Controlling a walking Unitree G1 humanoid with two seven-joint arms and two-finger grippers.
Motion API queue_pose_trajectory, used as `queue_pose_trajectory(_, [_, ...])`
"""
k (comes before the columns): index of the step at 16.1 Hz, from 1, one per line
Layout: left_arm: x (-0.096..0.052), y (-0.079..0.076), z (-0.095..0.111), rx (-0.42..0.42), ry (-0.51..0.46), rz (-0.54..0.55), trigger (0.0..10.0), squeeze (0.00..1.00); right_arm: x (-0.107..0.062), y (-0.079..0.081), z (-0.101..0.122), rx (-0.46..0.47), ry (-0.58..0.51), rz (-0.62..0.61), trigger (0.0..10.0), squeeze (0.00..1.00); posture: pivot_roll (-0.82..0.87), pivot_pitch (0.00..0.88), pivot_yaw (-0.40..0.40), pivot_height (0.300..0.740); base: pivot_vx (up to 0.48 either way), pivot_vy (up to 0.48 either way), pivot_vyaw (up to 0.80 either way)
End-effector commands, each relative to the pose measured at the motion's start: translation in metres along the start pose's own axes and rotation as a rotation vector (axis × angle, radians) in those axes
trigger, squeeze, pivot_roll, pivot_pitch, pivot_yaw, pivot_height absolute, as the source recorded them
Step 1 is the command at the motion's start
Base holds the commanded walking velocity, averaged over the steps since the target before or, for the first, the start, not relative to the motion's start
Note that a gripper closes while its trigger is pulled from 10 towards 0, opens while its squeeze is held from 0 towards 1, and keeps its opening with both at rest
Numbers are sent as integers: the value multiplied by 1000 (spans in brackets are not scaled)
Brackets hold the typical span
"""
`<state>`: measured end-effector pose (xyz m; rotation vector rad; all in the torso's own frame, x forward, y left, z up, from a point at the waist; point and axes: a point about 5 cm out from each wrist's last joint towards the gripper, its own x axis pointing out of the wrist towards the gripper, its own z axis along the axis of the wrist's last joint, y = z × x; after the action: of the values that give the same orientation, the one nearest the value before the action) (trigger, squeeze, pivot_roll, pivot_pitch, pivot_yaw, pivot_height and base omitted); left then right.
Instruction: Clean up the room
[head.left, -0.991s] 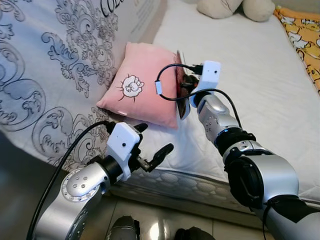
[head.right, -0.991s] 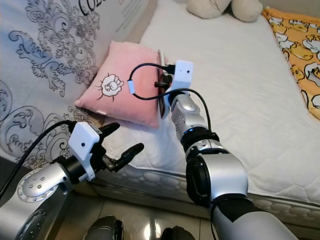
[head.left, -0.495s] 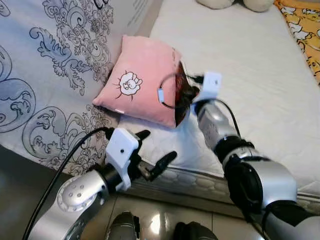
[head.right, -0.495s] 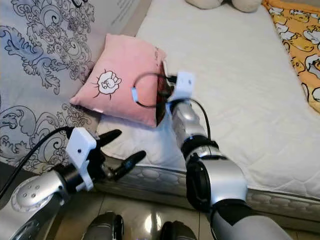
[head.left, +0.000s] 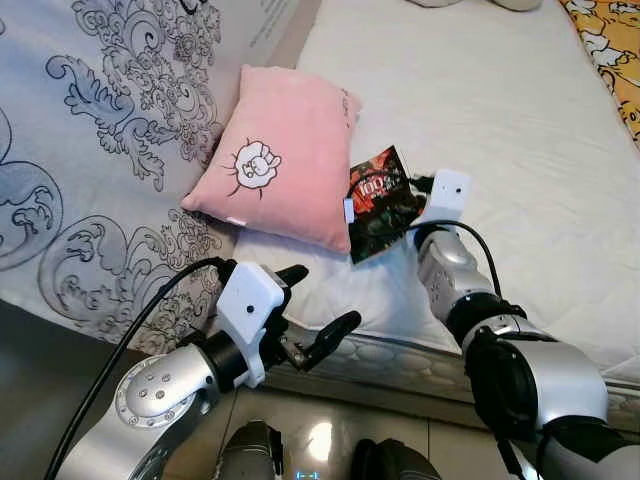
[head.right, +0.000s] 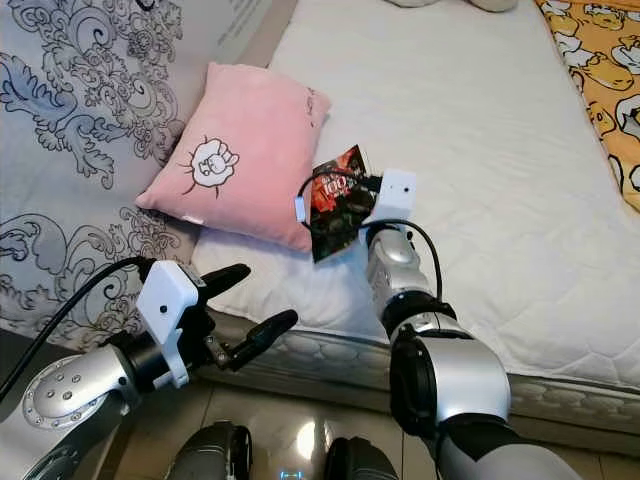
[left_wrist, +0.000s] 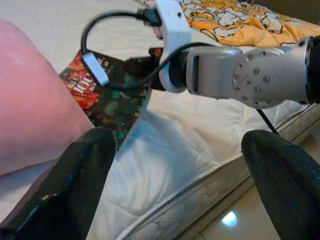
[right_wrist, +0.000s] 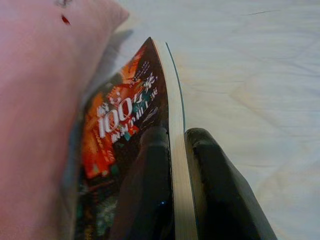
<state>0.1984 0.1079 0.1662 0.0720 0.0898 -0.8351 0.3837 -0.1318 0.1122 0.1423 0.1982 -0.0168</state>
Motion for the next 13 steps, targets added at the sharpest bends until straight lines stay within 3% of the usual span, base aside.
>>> queue_pose_trajectory(1, [0,-4,2,-3,-9,-36,10000,0,-3,-4,-12,-53,53,-19,0,0,372,194,-24,723,0,0,0])
queue_pose_trajectory(2, [0,-5,1,-9,-9,-43,10000,0,-4,-7,-18,-85,81,-43,10000,0,370,190,-24,723,0,0,0])
queue_pose_trajectory(4, [2,-7,-1,-36,-10,-59,10000,0,-6,-10,-26,-113,121,-71,10000,0,369,190,-24,723,0,0,0])
queue_pose_trajectory(5, [3,-9,-1,-37,-11,-69,10000,0,-7,-11,-27,-114,129,-75,10000,459,366,188,-24,723,0,0,0])
queue_pose_trajectory(7, [3,-9,-1,-32,-2,-86,10000,0,-7,-12,-28,-116,134,-95,10000,1000,364,186,-21,723,0,0,0])
queue_pose_trajectory(13, [2,-7,-2,-21,12,-94,10000,0,-9,-15,-32,-115,137,-114,10000,1000,365,189,-19,723,0,0,0])
